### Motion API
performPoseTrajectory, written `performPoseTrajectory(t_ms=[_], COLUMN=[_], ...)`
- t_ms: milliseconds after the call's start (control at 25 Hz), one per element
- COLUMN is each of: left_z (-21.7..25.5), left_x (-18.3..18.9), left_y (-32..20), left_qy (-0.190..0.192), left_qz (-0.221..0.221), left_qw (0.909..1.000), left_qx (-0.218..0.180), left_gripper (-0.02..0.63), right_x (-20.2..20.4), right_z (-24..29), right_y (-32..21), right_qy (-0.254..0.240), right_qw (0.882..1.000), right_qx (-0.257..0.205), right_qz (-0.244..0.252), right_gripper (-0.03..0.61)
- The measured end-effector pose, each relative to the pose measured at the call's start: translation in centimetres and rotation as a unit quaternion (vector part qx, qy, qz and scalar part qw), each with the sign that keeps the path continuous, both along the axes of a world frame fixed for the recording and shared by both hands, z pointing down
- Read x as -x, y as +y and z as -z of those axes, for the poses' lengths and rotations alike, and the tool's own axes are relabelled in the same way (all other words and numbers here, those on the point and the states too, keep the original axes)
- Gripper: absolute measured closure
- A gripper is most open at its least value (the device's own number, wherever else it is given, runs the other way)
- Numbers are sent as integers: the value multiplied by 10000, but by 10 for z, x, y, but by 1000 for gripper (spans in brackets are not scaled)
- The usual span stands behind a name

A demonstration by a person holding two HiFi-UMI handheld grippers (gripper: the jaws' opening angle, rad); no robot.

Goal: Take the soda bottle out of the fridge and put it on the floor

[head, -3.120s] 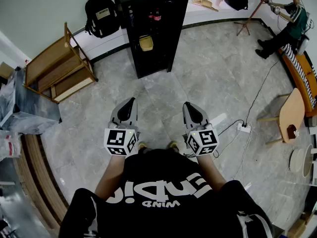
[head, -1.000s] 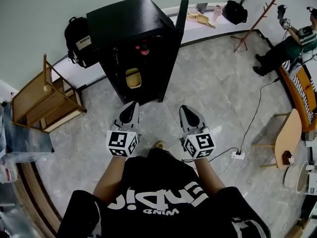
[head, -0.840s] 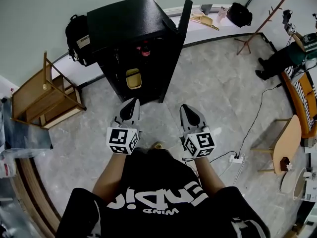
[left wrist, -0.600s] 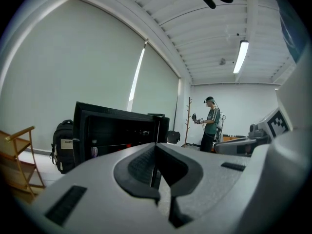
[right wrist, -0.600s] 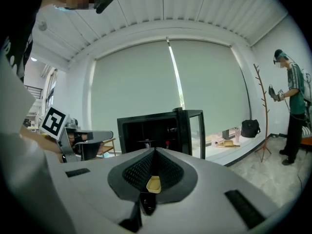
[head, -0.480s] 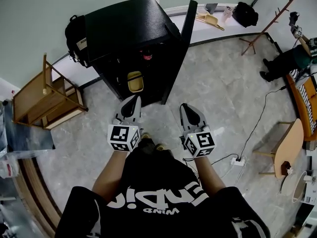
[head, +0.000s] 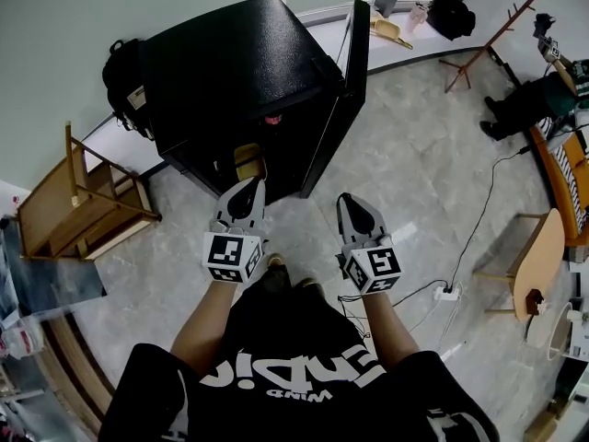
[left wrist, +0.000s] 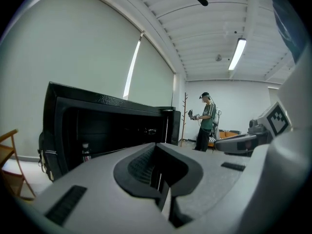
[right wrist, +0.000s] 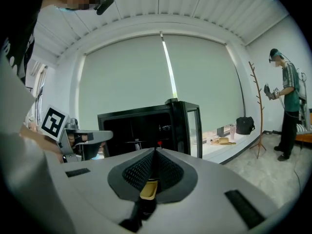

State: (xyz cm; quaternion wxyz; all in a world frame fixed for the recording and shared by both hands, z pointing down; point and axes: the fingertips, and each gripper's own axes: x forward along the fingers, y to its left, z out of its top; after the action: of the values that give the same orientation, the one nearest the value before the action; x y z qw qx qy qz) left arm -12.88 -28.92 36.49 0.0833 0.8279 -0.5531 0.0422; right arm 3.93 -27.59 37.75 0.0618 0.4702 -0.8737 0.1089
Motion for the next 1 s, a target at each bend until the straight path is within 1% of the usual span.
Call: performPoseTrajectory(t_ms=[120,360,560,680,880,1000], left_z=[-4,-11,-22,-33,-47,-59], left_x=[5,7,4,1,-1,-5], left_y=[-11,-21,-28,-32,-34,-33], left_qy=[-16,122,103,41,-9,-13], left_qz=[-43,-33,-5,38,155,168], left_qw=[10000,9999,9999,9999,9996,9995], left_qx=[50,67,-29,-96,-253,-275], left_gripper=[606,606,606,606,606,604], right_x=[9,14,11,6,-2,-7], right_z=[-3,-12,-22,-29,-42,-51], right_y=[-7,-11,-17,-20,-16,-11], right_qy=[-13,-23,-59,-171,-282,-346], right_qw=[10000,10000,9999,9997,9990,9986], right_qx=[20,59,-98,-200,-359,-396], right_qz=[-13,44,87,27,-20,-55], right_gripper=[554,554,554,554,554,554])
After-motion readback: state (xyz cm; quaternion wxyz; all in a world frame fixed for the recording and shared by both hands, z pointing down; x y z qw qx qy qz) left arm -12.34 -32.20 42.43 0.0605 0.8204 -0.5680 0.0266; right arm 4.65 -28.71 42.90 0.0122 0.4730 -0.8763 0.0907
